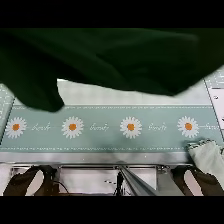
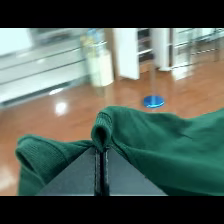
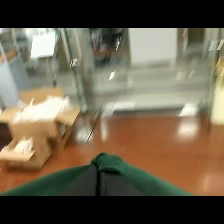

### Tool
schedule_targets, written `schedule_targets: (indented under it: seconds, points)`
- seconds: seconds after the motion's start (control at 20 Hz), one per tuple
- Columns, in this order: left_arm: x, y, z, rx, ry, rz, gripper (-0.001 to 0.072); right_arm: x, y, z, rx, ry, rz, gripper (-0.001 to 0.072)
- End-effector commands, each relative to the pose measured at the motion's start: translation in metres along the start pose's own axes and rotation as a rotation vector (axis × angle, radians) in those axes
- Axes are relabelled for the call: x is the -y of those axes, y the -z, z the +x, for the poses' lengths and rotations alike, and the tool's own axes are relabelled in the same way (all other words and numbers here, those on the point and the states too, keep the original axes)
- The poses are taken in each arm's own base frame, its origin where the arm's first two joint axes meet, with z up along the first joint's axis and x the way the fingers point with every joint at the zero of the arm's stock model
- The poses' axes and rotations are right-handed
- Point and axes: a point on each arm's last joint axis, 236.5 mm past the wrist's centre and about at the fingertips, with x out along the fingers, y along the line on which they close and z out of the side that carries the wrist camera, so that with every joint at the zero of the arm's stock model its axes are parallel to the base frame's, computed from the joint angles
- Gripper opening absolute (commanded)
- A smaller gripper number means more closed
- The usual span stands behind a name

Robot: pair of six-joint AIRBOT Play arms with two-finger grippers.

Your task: Fold the shirts.

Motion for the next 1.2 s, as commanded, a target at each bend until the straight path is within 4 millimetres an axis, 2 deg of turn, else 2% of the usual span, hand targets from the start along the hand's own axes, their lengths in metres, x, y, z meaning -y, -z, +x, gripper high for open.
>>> schedule_targets:
  seconds: [0.0,0.1,0.2,0.25,0.35,0.45,0.55,0.65,0.7,0.8,0.95,1.05,1.15]
  points:
    - [0.018,0.027,-0.040,-0.114,-0.044,-0.097,0.0023,-0.006,-0.023,-0.038,0.025,0.073,-0.074,0.0034]
    - [0.032,0.047,-0.051,-0.199,-0.025,-0.156,0.0023,0.007,-0.007,-0.045,-0.057,0.139,-0.106,0.0033]
    - [0.040,0.071,-0.058,-0.302,-0.010,-0.221,0.0023,0.028,0.026,-0.047,-0.205,0.209,-0.113,0.0034]
    - [0.041,0.082,-0.058,-0.347,-0.004,-0.242,0.0023,0.035,0.048,-0.043,-0.302,0.217,-0.099,0.0033]
    - [0.039,0.109,-0.052,-0.439,0.007,-0.299,0.0023,0.049,0.104,-0.035,-0.555,0.206,-0.058,0.0033]
    - [0.035,0.148,-0.039,-0.550,0.023,-0.368,0.0022,0.064,0.155,-0.020,-0.794,0.171,-0.018,0.0034]
    - [0.030,0.200,-0.023,-0.677,0.039,-0.462,0.0022,0.082,0.183,0.015,-0.890,0.155,-0.003,0.0034]
    - [0.026,0.254,-0.005,-0.772,0.053,-0.556,0.0022,0.095,0.222,0.062,-0.977,0.133,-0.004,0.0033]
    - [0.024,0.278,0.008,-0.789,0.052,-0.610,0.0023,0.096,0.248,0.089,-1.026,0.112,-0.016,0.0033]
    - [0.017,0.314,0.037,-0.761,0.052,-0.706,0.0023,0.094,0.299,0.146,-1.070,0.070,-0.070,0.0034]
    - [-0.010,0.365,0.077,-0.715,-0.007,-0.751,0.0023,0.083,0.360,0.228,-0.999,0.027,-0.099,0.0034]
    - [-0.028,0.404,0.098,-0.723,-0.051,-0.752,0.0023,0.078,0.388,0.264,-0.949,0.016,-0.100,0.0034]
    - [-0.038,0.437,0.115,-0.759,-0.084,-0.764,0.0023,0.078,0.411,0.285,-0.924,0.023,-0.074,0.0035]
